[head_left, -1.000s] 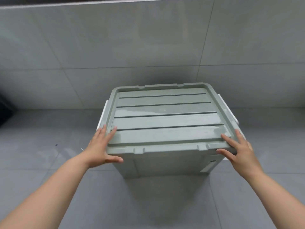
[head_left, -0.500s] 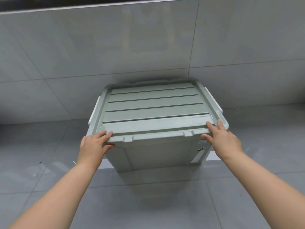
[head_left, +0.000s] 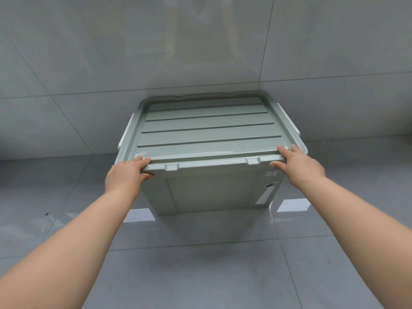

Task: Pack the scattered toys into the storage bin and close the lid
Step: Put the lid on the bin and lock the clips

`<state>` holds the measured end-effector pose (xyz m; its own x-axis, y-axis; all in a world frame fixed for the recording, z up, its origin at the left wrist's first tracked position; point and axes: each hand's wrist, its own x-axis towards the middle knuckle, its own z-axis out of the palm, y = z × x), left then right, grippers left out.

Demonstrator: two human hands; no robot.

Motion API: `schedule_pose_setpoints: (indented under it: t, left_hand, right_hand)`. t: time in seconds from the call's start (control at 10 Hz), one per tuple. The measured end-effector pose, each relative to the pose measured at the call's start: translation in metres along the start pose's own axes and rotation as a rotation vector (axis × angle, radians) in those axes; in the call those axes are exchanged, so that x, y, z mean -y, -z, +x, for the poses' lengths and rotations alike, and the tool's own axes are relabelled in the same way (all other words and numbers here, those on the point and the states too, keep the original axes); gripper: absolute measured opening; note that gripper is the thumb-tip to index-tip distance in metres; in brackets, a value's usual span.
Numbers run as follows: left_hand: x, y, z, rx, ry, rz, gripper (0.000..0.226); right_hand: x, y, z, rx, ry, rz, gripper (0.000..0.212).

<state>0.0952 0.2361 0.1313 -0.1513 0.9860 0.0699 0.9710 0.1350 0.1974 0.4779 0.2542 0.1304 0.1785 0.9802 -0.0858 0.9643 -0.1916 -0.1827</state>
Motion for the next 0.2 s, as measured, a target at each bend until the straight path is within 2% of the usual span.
schedule_pose_setpoints:
  t: [0.1, 0.2]
  left_hand:
    - [-0.004, 0.005, 0.0, 0.042, 0.033, 0.034, 0.048]
    - [-0.005, 0.012, 0.001, 0.072, 0.07, 0.098, 0.041]
  right_hand:
    - [0.005, 0.006, 0.001, 0.133, -0.031, 0.043, 0.061]
    - [-0.006, 0.012, -0.036, 0.201, 0.088, 0.238, 0.074]
